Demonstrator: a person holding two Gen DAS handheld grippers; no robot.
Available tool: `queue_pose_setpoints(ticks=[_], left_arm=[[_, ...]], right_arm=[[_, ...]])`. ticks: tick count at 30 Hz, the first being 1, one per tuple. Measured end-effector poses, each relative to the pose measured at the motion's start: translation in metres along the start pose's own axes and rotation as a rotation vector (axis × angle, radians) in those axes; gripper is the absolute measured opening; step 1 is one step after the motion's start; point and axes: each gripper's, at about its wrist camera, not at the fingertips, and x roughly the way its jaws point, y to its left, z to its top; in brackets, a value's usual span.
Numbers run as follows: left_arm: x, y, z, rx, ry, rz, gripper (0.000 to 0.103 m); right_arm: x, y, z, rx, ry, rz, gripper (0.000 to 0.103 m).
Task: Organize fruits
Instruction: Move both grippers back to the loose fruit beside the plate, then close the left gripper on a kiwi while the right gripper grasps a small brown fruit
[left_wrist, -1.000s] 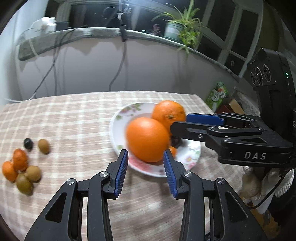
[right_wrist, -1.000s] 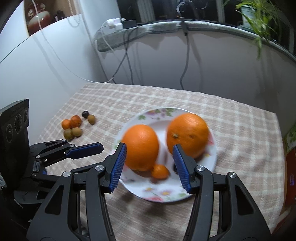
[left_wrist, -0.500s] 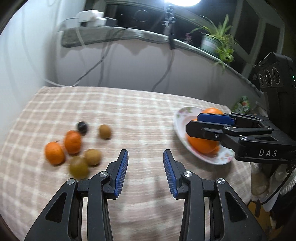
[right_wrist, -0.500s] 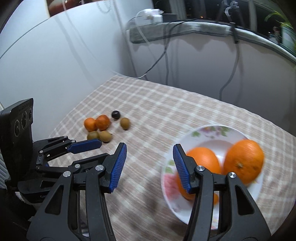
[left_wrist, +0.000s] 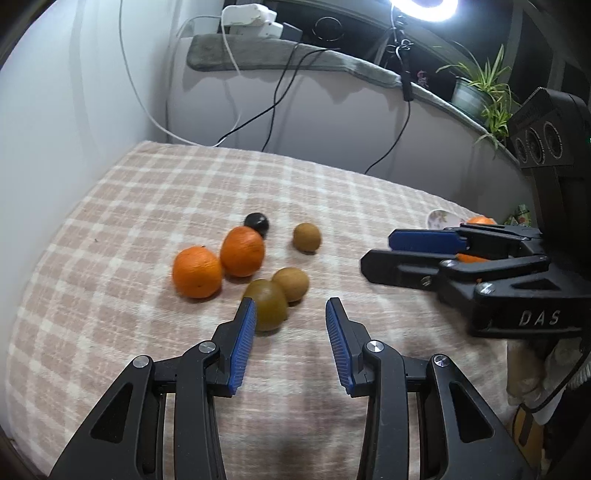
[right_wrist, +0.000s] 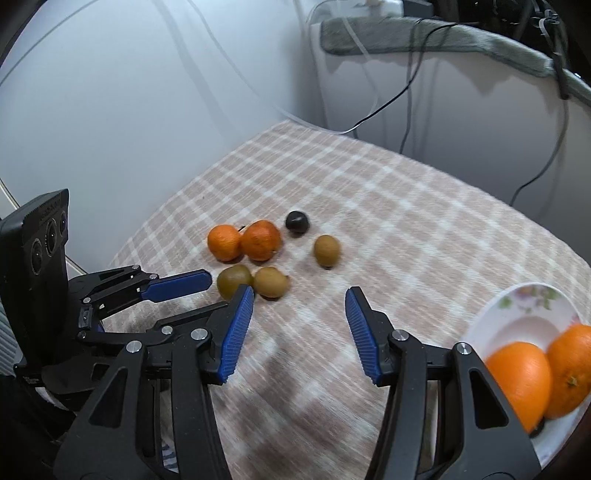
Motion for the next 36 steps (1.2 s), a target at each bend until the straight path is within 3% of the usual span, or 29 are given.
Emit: queue_pose_setpoints(ticks=[14,26,31,36], left_arm=[[0.019,0.016,-0.003,-0.014,0.044,-0.003,0.038],[0.03,0.024,0.0,-0.03,0.057,-0.011,0.032],[0.03,0.025,-0.002,-0.039,0.054,-0.018,0.03],[0.028,0.026,-0.002,-0.058,0.049,-0.028,0.029]], right_arm=[[0.051,0.003,0.009,0.09,0.093,0.075,0.046],[0.074,0.002,0.014,0.136,0.123,0.134,0.039],[0.077,-0.001,0.014,0.168,0.131,0.184,0.03],[0.078,-0.002,0.013,0.179,0.13,0.191,0.03]])
